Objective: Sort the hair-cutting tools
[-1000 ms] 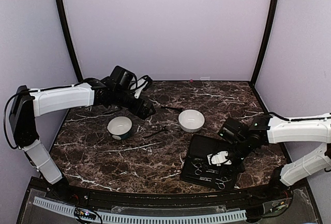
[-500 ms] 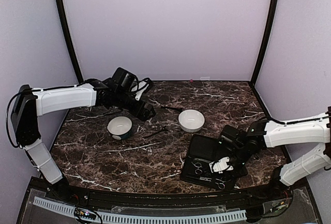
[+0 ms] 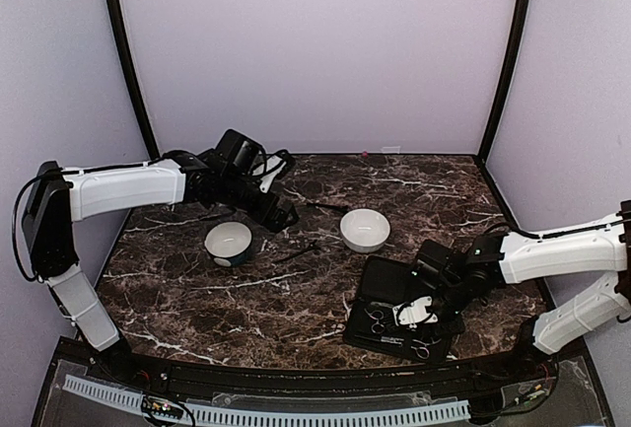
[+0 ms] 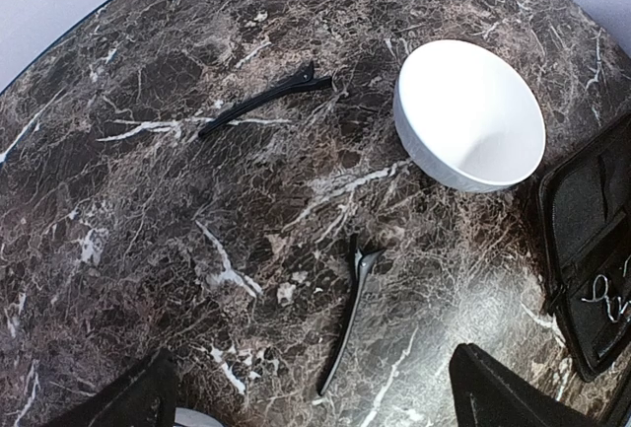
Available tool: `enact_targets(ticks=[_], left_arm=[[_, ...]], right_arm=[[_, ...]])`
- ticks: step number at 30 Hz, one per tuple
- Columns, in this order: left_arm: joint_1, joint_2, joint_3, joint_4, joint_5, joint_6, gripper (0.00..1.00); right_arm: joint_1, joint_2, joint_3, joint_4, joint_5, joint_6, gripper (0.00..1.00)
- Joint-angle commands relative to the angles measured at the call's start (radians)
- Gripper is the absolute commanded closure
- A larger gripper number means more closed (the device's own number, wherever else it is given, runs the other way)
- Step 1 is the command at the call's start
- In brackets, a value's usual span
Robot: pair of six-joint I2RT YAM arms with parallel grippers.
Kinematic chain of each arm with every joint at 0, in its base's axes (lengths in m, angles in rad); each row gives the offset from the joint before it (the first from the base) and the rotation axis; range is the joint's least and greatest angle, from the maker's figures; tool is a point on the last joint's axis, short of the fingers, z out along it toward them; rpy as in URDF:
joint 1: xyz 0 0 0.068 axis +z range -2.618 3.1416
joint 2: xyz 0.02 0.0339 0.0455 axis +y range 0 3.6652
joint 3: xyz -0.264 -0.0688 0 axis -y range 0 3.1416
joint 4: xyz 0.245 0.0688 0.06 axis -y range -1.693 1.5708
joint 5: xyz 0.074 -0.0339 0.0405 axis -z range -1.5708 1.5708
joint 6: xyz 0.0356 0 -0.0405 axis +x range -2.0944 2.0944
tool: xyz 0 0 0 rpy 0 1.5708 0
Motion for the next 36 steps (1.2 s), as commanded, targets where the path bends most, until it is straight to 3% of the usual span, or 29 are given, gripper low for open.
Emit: enact_targets(ticks=[1, 19, 28, 36], left_arm=[[-0.007, 0.005, 0.033, -0.026, 0.017, 0.013, 0.01], [-0.027, 0.015, 0.042, -0.037, -0.021, 0.026, 0.01], [-0.029, 0.006, 0.043, -0.034, -0.014, 0.017, 0.01], [-0.027, -0.056, 0.017, 0.027, -0.026, 0.016, 0.01]], right_arm=[[-0.002, 0.006, -0.019, 0.131, 0.101, 0.022, 0.73], [-0.001, 0.041, 0.036, 0.151, 0.073, 0.041, 0.72], [-0.008, -0.078, -0.012, 0.04, 0.084, -0.014, 0.65], [-0.163, -0.21, -0.006, -0.001, 0.073, -0.073, 0.6]])
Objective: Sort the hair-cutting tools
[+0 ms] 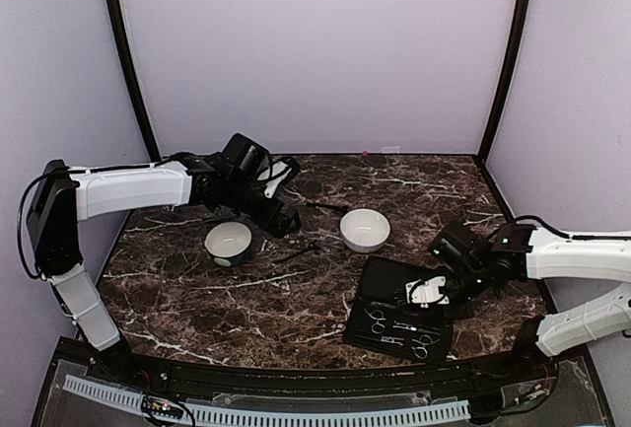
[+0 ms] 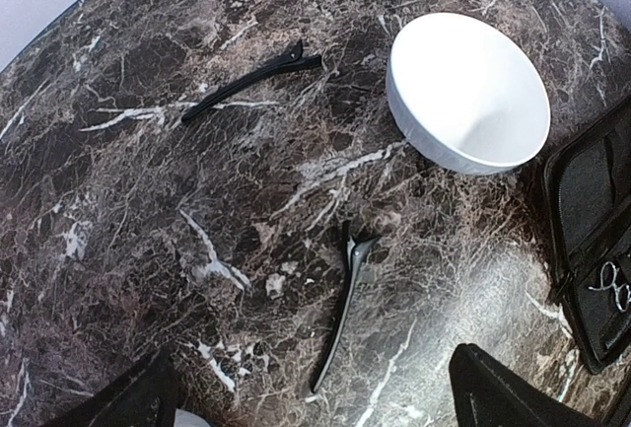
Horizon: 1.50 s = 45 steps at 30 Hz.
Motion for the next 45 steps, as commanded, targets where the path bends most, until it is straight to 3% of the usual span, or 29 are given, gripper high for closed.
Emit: enact_targets(ticks=[1, 7, 12, 15, 19, 26, 33, 40, 45], left_arm=[[-0.004, -0.102, -0.008, 0.067, -0.027, 0.009, 0.01], [0.013, -0.144, -0.058, 0.134, -0.1, 0.063, 0.01], [0.013, -0.057, 0.031, 0.017, -0.179, 0.124, 0.17], [0.01, -0.027, 0.062, -0.044, -0.145, 0.136, 0.21], [0.004, 0.005, 0.05, -0.058, 0.004, 0.179, 0.21], [-0.004, 0.155, 0.134, -0.114, 0.031, 0.156, 0.28], [-0.004, 0.231, 0.159, -0.139, 0.056, 0.159, 0.26], [-0.014, 0.28, 0.168, -0.128, 0.047, 0.148, 0.28], [-0.017, 0.315, 0.18, -0.127, 0.063, 0.138, 0.36]], right_arm=[[-0.115, -0.07, 0.019, 0.004, -0.021, -0.03, 0.6], [-0.327, -0.115, 0.008, 0.185, -0.158, 0.005, 0.47], [-0.411, 0.009, 0.068, 0.232, -0.296, 0.03, 0.49], [-0.414, 0.077, 0.084, 0.218, -0.362, 0.022, 0.49], [-0.414, 0.138, 0.078, 0.209, -0.386, 0.021, 0.51], [-0.414, 0.188, 0.076, 0.232, -0.377, 0.021, 0.55], [-0.407, 0.268, 0.096, 0.217, -0.362, 0.011, 0.59], [-0.393, 0.219, 0.094, 0.233, -0.341, 0.024, 0.59], [-0.392, 0.195, 0.084, 0.252, -0.301, 0.026, 0.59]])
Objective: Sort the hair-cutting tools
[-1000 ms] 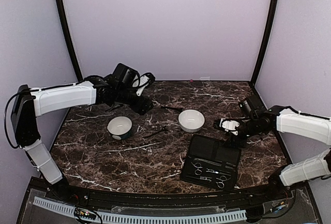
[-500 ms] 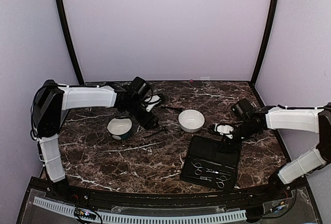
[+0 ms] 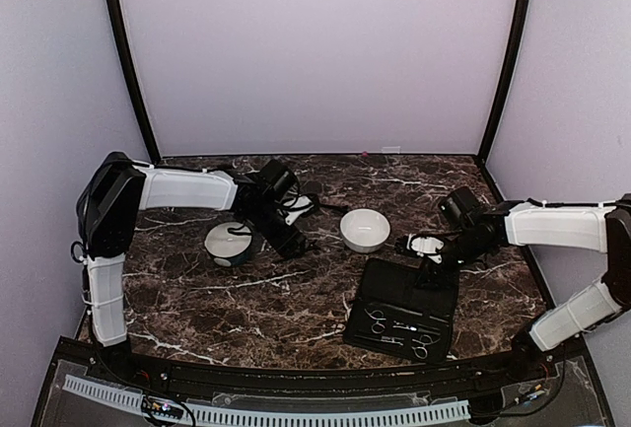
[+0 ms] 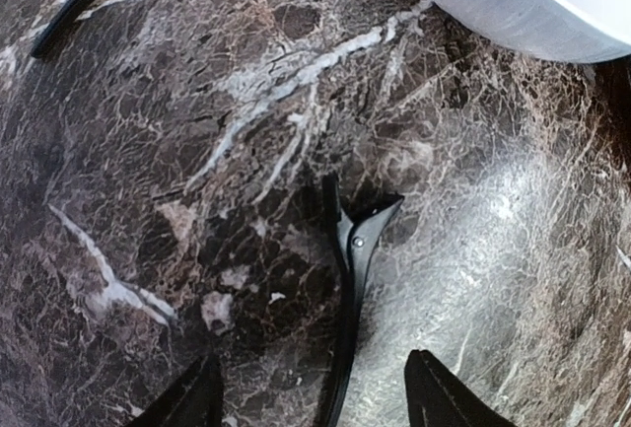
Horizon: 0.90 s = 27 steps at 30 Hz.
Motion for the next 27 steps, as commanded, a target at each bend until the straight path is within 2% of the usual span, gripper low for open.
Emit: enact_targets(ticks=[1, 10, 14, 19, 23, 27], left_arm=[[-0.006, 0.019, 0.033, -0.021, 0.027, -0.01, 0.38], [-0.006, 0.065, 0.061, -0.035, 0.037, -0.008, 0.56], [-0.006, 0.079, 0.071, -0.045, 0.04, -0.006, 0.63], [-0.007, 0.085, 0.079, -0.054, 0.051, -0.002, 0.71], [-0.009, 0.085, 0.101, -0.079, 0.082, -0.002, 0.85], [-0.01, 0.068, 0.132, -0.118, 0.092, -0.011, 0.91]], right_arm=[[0.007, -0.033, 0.004, 0.031, 0.038, 0.012, 0.59], [0.008, -0.127, -0.015, 0.058, 0.08, 0.025, 0.58], [0.008, -0.152, -0.034, 0.1, 0.126, 0.032, 0.54], [0.009, -0.13, -0.04, 0.109, 0.148, 0.036, 0.53], [0.009, -0.112, -0.038, 0.11, 0.155, 0.039, 0.53], [0.009, -0.1, -0.04, 0.111, 0.158, 0.038, 0.53]])
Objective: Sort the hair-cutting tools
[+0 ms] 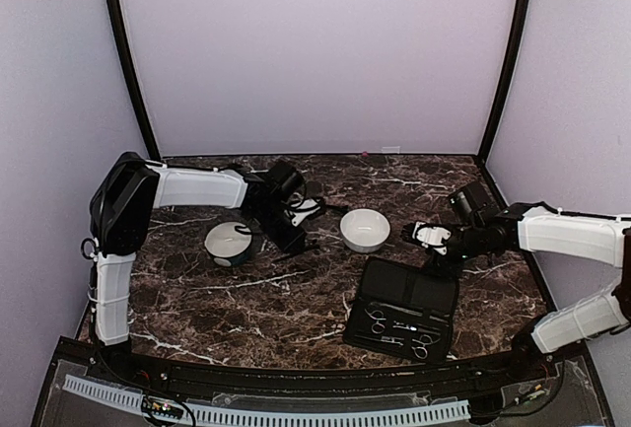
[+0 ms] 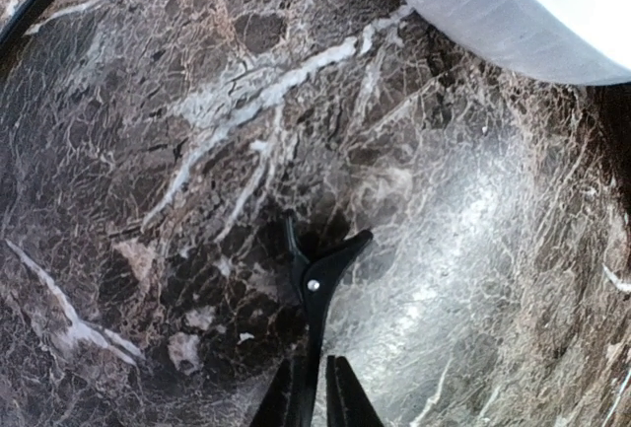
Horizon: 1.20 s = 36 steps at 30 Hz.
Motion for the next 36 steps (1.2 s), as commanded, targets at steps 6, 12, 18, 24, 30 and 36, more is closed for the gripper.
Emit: enact_targets(ticks=[6, 12, 18, 24, 30, 36], left_arm=[[-0.007, -0.108, 0.038, -0.056, 0.059, -0.04, 0.93], [-0.007, -0.171, 0.025, -0.053, 0.1, -0.068, 0.93], [-0.007, -0.24, -0.016, -0.035, 0.102, -0.079, 0.93], [-0.007, -0.297, -0.047, -0.016, 0.077, -0.071, 0.93], [-0.007, -0.316, -0.069, -0.01, 0.05, -0.062, 0.93], [-0.007, -0.322, -0.084, -0.001, 0.038, -0.052, 0.94]], right_arm=[[0.007, 0.044, 0.0, 0.026, -0.001, 0.006, 0.53], [0.007, 0.142, 0.048, -0.012, -0.013, 0.016, 0.56], [0.028, 0.201, 0.085, -0.072, -0.099, 0.001, 0.79], [0.178, 0.303, 0.153, -0.099, -0.083, 0.006, 0.95], [0.288, 0.441, 0.306, -0.151, -0.097, -0.002, 0.99], [0.316, 0.535, 0.506, -0.2, -0.083, 0.021, 1.0]])
